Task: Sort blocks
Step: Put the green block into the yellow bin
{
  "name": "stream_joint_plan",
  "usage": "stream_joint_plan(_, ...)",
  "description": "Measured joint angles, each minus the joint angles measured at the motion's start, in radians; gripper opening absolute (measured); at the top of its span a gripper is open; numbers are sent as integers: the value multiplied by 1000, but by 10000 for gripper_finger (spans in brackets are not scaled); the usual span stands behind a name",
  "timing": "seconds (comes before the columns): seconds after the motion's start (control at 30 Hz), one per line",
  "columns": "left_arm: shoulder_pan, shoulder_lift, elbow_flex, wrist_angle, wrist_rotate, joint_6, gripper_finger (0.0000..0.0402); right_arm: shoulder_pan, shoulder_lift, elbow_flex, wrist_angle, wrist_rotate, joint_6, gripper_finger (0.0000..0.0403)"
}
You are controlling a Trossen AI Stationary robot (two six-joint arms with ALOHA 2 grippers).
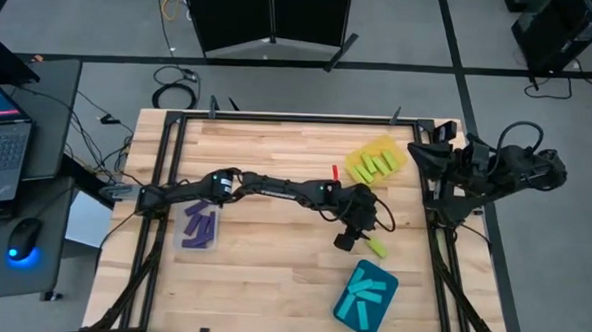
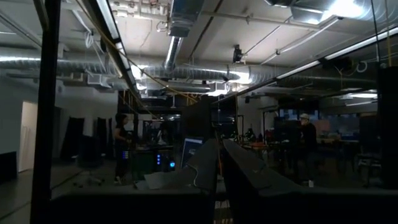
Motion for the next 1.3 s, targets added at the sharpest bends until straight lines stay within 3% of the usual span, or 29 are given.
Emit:
stream_joint_plan(0.13, -6, 62, 89, -60, 19, 4, 174, -3, 10, 0, 9, 0, 0, 35)
stream_joint_plan(0.33, -20, 72, 79, -45, 30, 22, 174, -3, 19, 0, 11, 0, 0, 34)
stream_joint_plan(0.67, -29, 109, 79, -20, -35, 32, 174, -3, 18, 0, 18, 0, 0, 34)
stream_joint_plan(0.9, -26, 130, 81, 20, -8, -6, 175, -3, 20, 0, 14, 0, 5, 34)
stream_joint_plan(1.13, -27, 135, 80, 61, -27, -6, 106, -3, 20, 0, 13, 0, 5, 34)
stream_joint_plan(1.3, -27, 136, 80, 71, -92, 1, 105, -3, 20, 0, 13, 0, 8, 34)
